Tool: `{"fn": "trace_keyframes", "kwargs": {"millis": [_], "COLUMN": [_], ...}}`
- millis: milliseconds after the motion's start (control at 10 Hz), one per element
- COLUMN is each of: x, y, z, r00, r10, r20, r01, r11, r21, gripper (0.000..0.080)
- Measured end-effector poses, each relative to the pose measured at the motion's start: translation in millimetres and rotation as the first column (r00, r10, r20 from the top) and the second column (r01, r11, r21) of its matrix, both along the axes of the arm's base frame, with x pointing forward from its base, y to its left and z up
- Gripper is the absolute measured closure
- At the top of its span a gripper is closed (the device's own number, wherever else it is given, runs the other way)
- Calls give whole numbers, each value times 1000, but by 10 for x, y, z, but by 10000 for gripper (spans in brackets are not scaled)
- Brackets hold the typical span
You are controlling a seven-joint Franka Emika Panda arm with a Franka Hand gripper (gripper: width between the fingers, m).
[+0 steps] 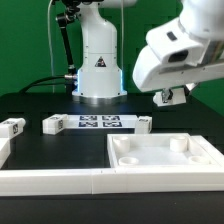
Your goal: Assemble square table
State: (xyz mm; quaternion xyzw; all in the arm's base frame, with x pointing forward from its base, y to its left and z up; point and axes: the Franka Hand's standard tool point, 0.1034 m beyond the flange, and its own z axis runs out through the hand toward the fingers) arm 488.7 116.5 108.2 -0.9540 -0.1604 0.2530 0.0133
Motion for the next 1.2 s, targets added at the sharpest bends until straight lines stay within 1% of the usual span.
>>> {"fn": "trace_keyframes", "kwargs": {"millis": [100,200,300,500,700,900,1000,1200], "x": [71,122,201,206,319,485,555,542], "y": [-36,-37,-26,-58,-87,-112,-107,-144], "z": [95,139,115,111,101,256,272,224], "r00": [998,995,980,944,888,851,797,725], "r10": [4,0,-14,-30,-39,-78,-88,-100], "r20": [59,100,197,329,457,520,597,681], "r01": [-5,-2,5,9,-6,14,6,-6], "r11": [1000,1000,999,998,995,992,991,988], "r21": [15,22,43,65,96,125,137,151], "gripper": [508,508,508,508,508,508,508,508]}}
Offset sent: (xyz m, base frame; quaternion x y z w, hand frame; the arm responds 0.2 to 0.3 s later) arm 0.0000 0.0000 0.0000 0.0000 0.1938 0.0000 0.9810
